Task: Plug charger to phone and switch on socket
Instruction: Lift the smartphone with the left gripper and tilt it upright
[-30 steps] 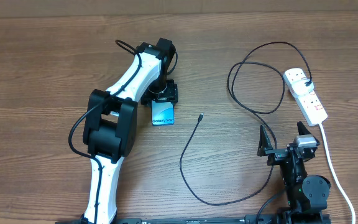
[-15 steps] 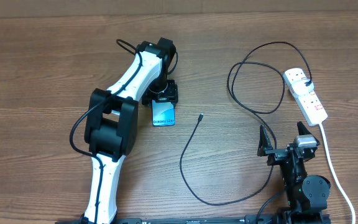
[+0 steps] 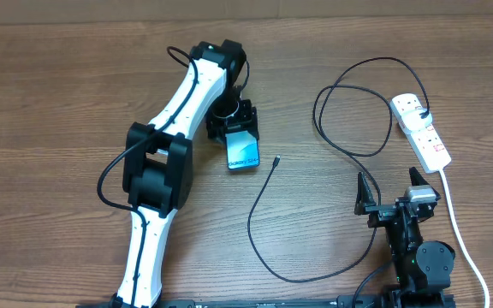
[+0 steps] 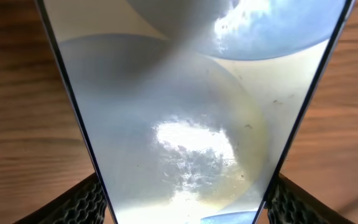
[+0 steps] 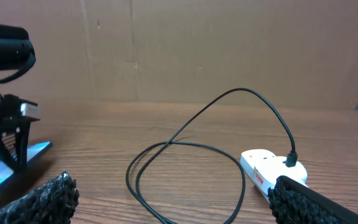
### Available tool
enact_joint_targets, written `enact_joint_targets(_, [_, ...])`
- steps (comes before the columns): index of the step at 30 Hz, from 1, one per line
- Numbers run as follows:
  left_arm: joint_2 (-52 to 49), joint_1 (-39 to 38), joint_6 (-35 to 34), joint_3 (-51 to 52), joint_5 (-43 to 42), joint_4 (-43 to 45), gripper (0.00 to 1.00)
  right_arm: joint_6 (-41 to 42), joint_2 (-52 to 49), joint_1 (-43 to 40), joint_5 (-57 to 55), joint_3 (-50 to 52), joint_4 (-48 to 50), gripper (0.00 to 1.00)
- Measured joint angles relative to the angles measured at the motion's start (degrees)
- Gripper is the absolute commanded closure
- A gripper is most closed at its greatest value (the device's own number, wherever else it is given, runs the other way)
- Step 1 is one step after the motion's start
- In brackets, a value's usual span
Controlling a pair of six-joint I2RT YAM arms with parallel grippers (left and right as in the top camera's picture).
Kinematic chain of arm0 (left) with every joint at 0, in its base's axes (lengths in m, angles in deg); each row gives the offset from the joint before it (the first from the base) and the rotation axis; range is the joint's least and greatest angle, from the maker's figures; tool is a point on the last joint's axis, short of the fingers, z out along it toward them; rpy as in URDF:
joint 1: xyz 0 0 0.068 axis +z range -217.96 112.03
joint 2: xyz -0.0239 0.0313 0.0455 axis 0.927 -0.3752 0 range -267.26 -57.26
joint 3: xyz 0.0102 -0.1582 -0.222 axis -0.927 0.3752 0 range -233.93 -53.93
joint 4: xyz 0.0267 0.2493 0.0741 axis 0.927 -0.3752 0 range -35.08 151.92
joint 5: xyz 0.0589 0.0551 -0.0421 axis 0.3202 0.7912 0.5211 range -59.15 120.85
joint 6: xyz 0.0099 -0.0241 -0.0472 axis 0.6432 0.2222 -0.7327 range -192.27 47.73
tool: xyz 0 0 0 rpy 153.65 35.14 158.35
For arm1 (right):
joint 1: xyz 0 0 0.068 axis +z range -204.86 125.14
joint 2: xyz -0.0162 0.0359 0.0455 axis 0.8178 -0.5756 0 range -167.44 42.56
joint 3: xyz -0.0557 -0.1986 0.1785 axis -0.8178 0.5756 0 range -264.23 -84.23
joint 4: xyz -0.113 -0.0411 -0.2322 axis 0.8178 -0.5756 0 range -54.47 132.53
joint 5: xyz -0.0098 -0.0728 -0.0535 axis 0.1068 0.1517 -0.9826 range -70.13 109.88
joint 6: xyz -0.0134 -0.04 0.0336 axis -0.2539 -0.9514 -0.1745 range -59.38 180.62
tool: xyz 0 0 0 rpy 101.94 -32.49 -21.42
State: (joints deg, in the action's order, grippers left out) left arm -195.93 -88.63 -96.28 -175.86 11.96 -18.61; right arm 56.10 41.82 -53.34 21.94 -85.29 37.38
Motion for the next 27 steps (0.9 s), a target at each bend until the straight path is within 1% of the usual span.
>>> enact_joint_targets(5, [0.0,1.7,0.2,-0.4,-7.9,-0.7,0.31,0.0,0.0,0.0,0.0,0.0,0.0,0.00])
enact_joint_targets(7, [0.0,2.6,0.5,-0.4,-12.1,-0.9,0.32,0.0,0.0,0.0,0.0,0.0,0.0,0.00])
enact_joint_targets(16, [0.0,6.9,0.7,-0.4,-33.4,-1.1,0.31,0.0,0.0,0.0,0.0,0.0,0.0,0.00])
enact_joint_targets(27, [0.0,8.8,0.6,-0.4,-55.8,-1.1,0.32,0.0,0.0,0.0,0.0,0.0,0.0,0.00])
